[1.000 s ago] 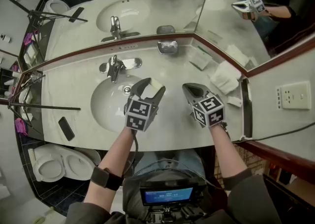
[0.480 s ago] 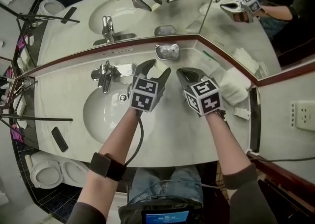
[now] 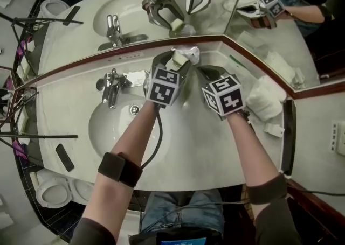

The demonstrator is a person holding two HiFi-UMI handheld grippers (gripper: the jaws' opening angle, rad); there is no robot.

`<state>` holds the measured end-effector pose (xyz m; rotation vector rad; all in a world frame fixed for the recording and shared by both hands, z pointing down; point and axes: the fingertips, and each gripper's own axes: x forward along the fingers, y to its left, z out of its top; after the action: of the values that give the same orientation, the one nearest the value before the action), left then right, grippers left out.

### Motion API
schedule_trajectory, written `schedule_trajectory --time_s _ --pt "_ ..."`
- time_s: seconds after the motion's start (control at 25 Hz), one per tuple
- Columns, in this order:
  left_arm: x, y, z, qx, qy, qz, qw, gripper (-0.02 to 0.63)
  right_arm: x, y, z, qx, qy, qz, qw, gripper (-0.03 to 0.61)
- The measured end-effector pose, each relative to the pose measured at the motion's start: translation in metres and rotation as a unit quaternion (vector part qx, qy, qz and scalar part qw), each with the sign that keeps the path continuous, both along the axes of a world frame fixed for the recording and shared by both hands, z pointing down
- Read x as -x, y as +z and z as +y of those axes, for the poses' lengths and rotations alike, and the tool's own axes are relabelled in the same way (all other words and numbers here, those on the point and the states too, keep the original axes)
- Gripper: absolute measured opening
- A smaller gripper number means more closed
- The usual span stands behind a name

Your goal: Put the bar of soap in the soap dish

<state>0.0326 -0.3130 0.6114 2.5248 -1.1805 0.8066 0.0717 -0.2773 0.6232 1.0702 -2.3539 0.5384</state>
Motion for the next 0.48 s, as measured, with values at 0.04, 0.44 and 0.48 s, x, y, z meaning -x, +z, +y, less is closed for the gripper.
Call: schedule_trajectory --time_s 0.04,0.44,0.48 --pt "0.000 0.001 -0.003 0.001 0.000 0.000 1.0000 0.252 0.001 0.001 0.000 0.002 0.000 -0.001 1.000 0.018" --pt "-0.001 0.014 -0.014 0.010 -0.015 0.004 0.9998 0.259 0.001 0.006 0.002 0.014 0.000 -0.008 1.000 0.018" --pt "0.000 0.014 -0.015 0.008 -0.019 0.004 0.9998 0.261 0.001 0.006 0.002 0.015 0.000 -0.008 1.000 0.018"
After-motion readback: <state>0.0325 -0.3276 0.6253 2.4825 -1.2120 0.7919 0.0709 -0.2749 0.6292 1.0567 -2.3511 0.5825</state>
